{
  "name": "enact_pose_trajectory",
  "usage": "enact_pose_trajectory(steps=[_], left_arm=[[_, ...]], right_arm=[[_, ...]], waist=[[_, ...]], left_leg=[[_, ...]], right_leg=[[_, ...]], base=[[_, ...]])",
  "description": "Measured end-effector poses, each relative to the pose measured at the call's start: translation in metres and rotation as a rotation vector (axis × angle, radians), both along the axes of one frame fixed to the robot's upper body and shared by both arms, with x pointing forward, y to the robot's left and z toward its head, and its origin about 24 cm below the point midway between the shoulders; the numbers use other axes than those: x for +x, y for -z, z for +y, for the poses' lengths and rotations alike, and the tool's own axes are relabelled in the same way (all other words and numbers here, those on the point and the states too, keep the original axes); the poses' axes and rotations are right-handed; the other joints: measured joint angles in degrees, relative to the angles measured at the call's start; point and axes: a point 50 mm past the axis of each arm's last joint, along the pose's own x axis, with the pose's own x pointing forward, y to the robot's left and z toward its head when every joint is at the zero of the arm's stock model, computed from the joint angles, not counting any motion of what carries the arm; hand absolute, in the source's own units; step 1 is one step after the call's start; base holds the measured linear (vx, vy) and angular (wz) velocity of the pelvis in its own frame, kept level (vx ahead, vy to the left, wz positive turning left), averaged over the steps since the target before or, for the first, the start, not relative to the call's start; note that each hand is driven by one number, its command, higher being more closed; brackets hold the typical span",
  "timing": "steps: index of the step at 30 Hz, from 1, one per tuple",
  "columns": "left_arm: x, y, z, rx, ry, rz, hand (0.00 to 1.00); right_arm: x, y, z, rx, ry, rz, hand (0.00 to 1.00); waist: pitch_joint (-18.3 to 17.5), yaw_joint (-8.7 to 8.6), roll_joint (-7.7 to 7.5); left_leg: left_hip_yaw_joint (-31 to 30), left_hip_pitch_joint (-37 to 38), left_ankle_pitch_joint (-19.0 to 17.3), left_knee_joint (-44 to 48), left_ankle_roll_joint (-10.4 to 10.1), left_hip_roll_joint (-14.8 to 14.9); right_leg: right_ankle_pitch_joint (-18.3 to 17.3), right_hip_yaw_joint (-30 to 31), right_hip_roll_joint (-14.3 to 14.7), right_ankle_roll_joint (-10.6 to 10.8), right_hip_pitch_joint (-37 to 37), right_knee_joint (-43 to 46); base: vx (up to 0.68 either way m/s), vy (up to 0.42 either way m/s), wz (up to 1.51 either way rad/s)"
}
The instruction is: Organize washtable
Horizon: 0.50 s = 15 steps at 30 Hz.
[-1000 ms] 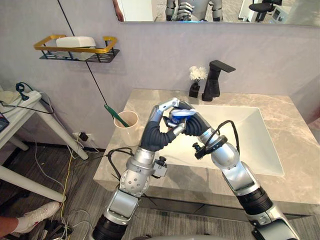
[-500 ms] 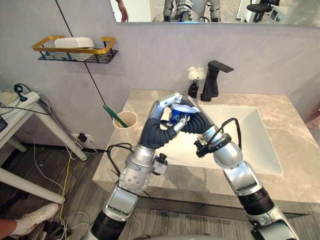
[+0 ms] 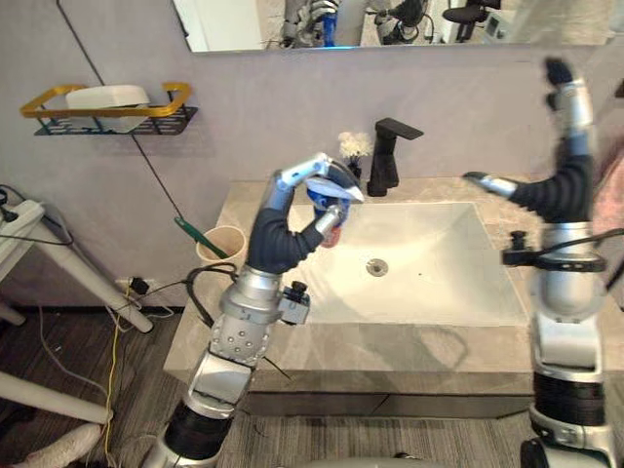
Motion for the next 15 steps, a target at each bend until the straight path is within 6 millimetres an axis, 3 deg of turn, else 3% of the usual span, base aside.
enact_pose_trajectory(steps=[3, 9, 11, 12, 15], left_arm=[[-0.006, -0.008, 0.004, -0.012, -0.009, -0.044, 1.0], [-0.003, -0.011, 0.015, -0.037, -0.068, -0.056, 1.0], [-0.003, -0.011, 0.017, -0.042, -0.081, -0.058, 1.0], [-0.002, -0.012, 0.019, -0.048, -0.092, -0.061, 1.0], [-0.002, -0.013, 0.022, -0.066, -0.112, -0.065, 1.0]], right_arm=[[-0.021, -0.006, -0.042, 0.077, 0.189, -0.074, 0.0], [-0.069, 0.001, -0.1, 0.208, 0.482, -0.155, 0.0], [-0.083, 0.013, -0.116, 0.28, 0.565, -0.151, 0.0], [-0.087, 0.026, -0.126, 0.337, 0.611, -0.125, 0.0], [-0.096, 0.067, -0.147, 0.482, 0.728, -0.004, 0.0]], waist=[[-0.1, -1.46, 0.14], [-0.6, -3.02, 0.79], [-0.9, -3.43, 1.17], [-1.0, -4.41, 1.27], [-1.4, -4.69, 1.56]], left_leg=[[1.6, 0.2, -0.3, 0.0, -0.1, 0.0], [2.9, 0.0, -1.1, 0.1, -0.2, -0.1], [3.4, 0.0, -1.3, 0.2, -0.3, -0.1], [3.9, 0.0, -1.5, 0.3, -0.3, -0.1], [5.0, -0.3, -2.2, 1.1, -0.3, 0.1]], right_leg=[[0.1, 1.2, 0.1, 0.0, -0.6, 0.0], [0.1, 2.8, 0.0, 0.0, -1.9, 0.4], [0.1, 3.1, -0.1, 0.0, -2.3, 0.6], [0.1, 3.4, -0.1, 0.0, -2.4, 0.6], [0.1, 4.7, -0.1, 0.0, -3.6, 1.1]], base=[[0.06, 0.042, -0.18], [0.05, 0.03, -0.14], [0.06, 0.031, -0.12], [0.03, 0.02, -0.11], [0.03, 0.021, -0.27]])
